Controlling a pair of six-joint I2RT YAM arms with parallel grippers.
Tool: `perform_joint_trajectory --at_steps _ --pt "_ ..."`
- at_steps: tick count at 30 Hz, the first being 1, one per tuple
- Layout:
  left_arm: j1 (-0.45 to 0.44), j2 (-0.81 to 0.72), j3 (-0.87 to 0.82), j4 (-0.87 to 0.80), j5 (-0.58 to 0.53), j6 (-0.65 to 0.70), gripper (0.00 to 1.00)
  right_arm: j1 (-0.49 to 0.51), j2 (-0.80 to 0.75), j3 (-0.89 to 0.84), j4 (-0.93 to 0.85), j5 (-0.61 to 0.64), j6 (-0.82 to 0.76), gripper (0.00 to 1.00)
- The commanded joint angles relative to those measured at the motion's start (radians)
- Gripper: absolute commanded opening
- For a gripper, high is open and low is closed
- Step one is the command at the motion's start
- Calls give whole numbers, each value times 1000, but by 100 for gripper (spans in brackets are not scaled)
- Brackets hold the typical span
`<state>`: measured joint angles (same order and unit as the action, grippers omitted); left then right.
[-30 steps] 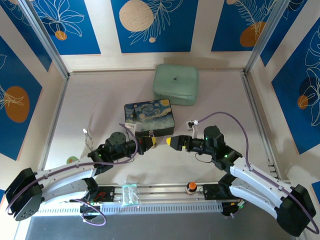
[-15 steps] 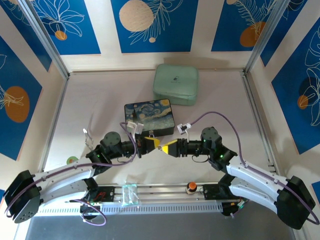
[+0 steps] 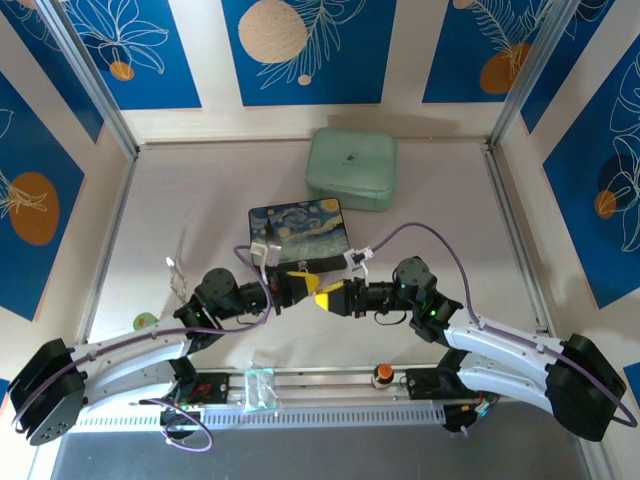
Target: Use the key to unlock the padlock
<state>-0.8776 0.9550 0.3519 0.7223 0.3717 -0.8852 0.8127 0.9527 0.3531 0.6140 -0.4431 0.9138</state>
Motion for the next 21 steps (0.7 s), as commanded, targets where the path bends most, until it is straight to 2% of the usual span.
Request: perform_joint_trajectory --at_steps 1,6,14,17,21 --pt "8 -9 -8 80 -24 -21 0 9 0 17 68 40 15 32" --pt "7 -24 -3 47 -22 0 0 7 -11 -9 108 83 36 25" --pt "5 2 -48 147 -60 -42 0 16 1 -12 121 95 37 13" --pt "4 -8 -65 155 -94 -43 0 18 4 -14 122 95 40 12" --pt "3 11 -65 172 -86 -44 0 25 16 -11 133 100 41 10"
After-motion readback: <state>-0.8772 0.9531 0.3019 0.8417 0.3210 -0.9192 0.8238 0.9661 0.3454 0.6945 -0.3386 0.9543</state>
